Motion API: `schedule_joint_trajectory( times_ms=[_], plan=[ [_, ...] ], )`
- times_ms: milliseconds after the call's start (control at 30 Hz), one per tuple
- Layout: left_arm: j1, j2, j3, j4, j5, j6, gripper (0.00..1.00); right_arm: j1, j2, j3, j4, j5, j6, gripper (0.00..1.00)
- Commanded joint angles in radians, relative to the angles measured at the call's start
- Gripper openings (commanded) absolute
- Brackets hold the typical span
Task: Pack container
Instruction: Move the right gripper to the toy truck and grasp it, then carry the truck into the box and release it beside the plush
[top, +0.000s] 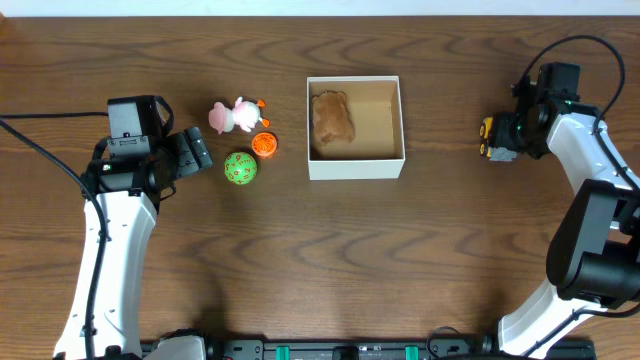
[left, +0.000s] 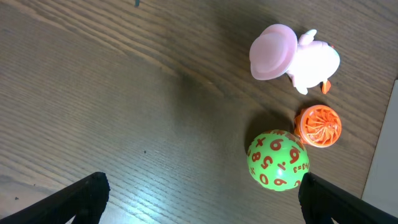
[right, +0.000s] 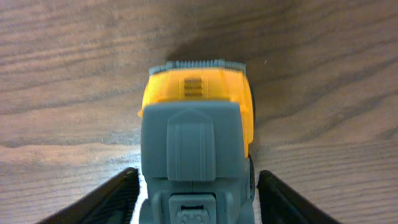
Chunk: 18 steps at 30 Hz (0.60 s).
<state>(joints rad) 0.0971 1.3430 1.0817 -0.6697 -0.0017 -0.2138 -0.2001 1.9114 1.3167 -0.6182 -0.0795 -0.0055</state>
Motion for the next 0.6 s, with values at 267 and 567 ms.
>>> schedule_joint_trajectory(
  times_ms=[267,567],
  plan=[
    [-0.002,0.005,0.022,0.000,0.002,-0.009,0.98,-0.008,0.006,-0.005,0.003,0.006,0.001,0.60],
    [-0.002,0.005,0.022,0.000,0.002,-0.009,0.98,-0.008,0.035,-0.005,0.010,0.030,0.002,0.59]
  ],
)
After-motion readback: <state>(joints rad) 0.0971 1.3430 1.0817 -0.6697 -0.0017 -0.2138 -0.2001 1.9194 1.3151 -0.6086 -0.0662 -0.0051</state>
